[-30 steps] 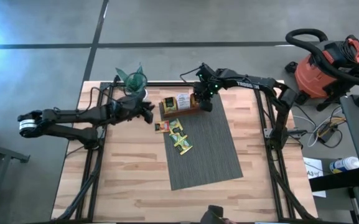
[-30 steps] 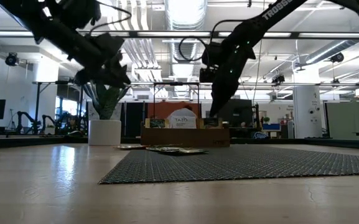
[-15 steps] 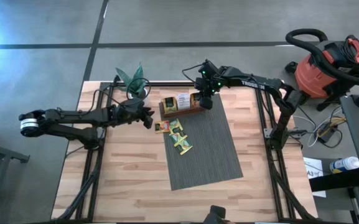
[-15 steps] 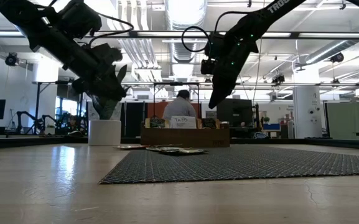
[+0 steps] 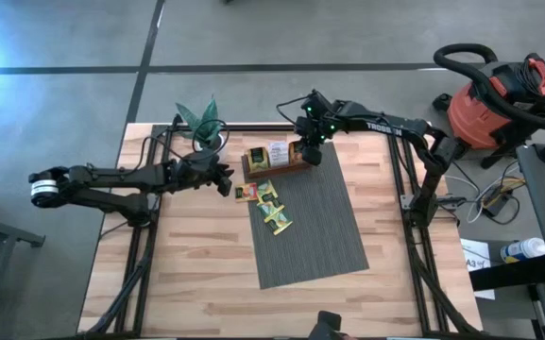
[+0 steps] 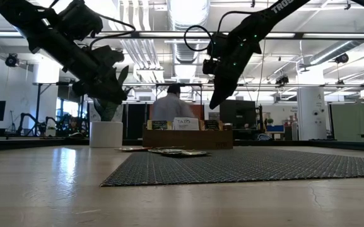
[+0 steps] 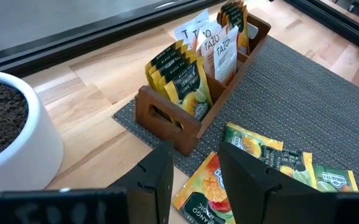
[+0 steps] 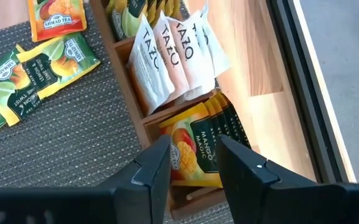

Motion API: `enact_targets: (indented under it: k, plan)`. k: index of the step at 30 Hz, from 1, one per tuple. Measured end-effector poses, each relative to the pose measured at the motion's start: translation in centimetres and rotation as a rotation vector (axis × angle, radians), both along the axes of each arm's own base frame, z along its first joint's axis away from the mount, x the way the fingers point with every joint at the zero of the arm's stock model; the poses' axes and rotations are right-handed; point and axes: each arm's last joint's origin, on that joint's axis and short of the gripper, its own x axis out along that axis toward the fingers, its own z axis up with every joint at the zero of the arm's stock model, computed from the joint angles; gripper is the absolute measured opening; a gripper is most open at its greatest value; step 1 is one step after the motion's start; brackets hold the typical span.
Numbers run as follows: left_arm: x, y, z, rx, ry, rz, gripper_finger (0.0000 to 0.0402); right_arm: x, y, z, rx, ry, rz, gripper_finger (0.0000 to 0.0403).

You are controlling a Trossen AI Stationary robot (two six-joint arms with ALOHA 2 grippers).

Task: Pick & Place Tea
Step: Put the orange tea bag into the right compartment of the wooden organizer

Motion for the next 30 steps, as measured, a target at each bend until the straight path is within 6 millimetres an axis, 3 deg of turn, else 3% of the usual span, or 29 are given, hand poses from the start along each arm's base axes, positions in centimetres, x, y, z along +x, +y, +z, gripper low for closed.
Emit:
enact_targets:
  k: [12,22,30]
  plan:
    - [0.0,0.0,0.0,0.0,0.0,-0.001,0.0124,0.0,0.0,0.2,0.007,-0.007,-0.011,0.0124]
    - [0.0,0.0,0.0,0.0,0.001,-0.001,0.0124,0.5,-0.3,1.6,-0.009,-0.046,-0.026,0.0123]
    - [0.0,0.0,0.0,0.0,0.0,0.0,0.0124,1.2,0.7,1.7,-0.015,-0.05,0.011,0.0119]
